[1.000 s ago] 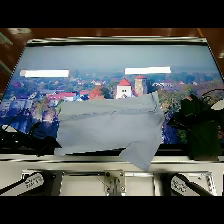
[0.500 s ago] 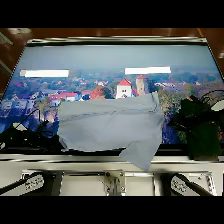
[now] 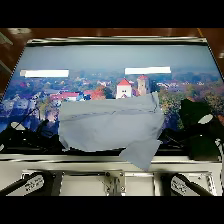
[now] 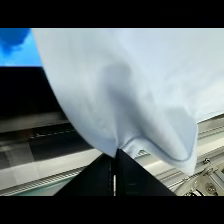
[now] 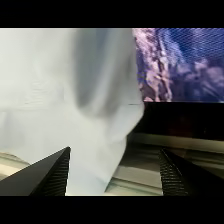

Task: Fold the shirts.

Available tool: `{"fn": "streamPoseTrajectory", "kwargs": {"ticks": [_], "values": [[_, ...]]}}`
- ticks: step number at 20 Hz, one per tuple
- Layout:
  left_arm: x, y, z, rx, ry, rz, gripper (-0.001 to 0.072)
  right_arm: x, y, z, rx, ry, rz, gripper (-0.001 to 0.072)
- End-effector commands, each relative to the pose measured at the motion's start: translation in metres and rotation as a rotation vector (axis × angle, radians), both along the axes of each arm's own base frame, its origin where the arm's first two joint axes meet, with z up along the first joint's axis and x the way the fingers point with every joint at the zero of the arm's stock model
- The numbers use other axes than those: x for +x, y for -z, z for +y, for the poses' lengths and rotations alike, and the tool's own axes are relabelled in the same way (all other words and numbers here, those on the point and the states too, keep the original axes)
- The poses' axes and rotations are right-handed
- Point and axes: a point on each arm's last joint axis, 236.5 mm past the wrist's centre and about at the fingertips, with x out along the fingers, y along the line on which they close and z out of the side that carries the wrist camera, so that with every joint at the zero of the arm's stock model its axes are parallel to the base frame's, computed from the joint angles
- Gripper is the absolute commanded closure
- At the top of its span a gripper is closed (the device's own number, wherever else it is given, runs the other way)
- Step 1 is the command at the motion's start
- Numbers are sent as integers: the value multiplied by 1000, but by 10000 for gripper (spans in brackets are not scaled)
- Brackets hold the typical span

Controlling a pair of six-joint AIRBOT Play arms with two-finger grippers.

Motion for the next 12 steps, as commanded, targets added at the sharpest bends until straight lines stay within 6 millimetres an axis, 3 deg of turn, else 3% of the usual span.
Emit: {"fn": "streamPoseTrajectory", "kwargs": {"ticks": [1, 2, 4, 8, 9, 10, 11, 12], "values": [[0, -6, -1, -3, 6, -12, 673, -5, 16, 12, -14, -10, -11, 46], [0, -6, -1, -1, 1, -12, 673, -1, 18, 12, -24, 4, -19, 73], [1, -7, -1, 1, 1, -16, 673, 5, 21, 13, -45, 18, -38, 222], [11, -1, 5, 33, -23, -53, 673, 10, 22, 20, -61, 15, -45, 223], [11, -1, 5, 34, -23, -54, 673, 8, 22, 24, -58, -2, -41, 271], [11, -1, 5, 34, -23, -54, 673, 5, 21, 27, -52, -18, -33, 452], [11, -1, 5, 34, -23, -54, 673, 1, 20, 32, -40, -31, -18, 565], [12, -1, 6, 36, -25, -58, 673, -3, 18, 34, -25, -35, -3, 595]]}}
